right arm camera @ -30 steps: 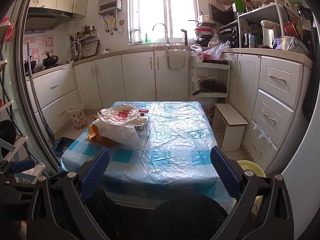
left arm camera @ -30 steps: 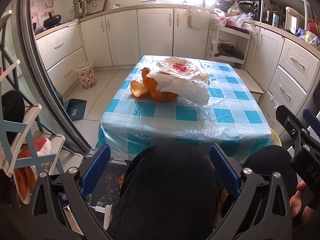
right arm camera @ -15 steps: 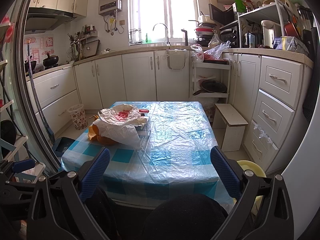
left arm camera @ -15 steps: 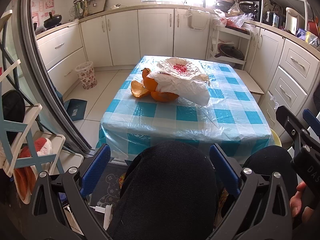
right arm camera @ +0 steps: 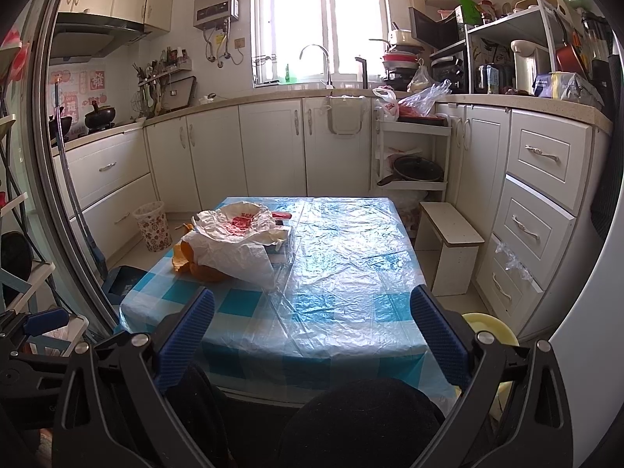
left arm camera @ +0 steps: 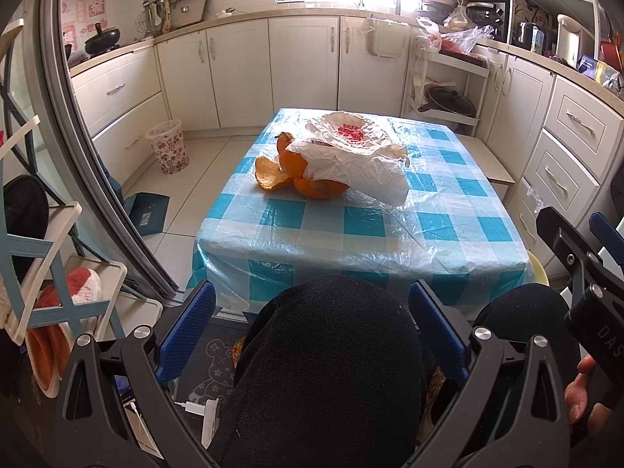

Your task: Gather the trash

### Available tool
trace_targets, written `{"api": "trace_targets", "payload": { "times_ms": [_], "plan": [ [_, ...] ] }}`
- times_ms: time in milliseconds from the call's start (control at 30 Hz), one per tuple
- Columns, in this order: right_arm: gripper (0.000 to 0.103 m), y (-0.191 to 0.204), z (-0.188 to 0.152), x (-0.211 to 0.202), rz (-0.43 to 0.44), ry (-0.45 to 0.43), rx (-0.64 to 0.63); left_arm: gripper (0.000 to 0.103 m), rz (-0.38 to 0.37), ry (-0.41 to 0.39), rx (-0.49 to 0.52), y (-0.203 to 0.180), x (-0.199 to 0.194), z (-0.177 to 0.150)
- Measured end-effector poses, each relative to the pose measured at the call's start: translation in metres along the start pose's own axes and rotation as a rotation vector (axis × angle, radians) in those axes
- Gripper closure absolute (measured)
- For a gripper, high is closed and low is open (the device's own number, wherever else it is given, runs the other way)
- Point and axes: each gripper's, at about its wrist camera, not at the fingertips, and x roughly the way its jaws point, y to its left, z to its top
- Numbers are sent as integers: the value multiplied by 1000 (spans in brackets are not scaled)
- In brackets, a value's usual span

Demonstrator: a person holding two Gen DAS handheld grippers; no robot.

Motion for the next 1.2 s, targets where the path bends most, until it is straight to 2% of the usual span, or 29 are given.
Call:
{"api": "trace_targets", "payload": {
  "times_ms": [700,867,1067,1200],
  "plan": [
    [6,3,-3,2,7,8,7,8,-2,0,-2,-1,0,-1],
    [6,2,6,4,47,-2,15,8,-9,4,-6,-3,1,-2],
    [6,7,26,23,75,-18,17,8,-14,13,-21,-2,0,-3],
    [6,10,32,46,87,18,11,8,-36,33,-56,6,3,0]
  ]
}}
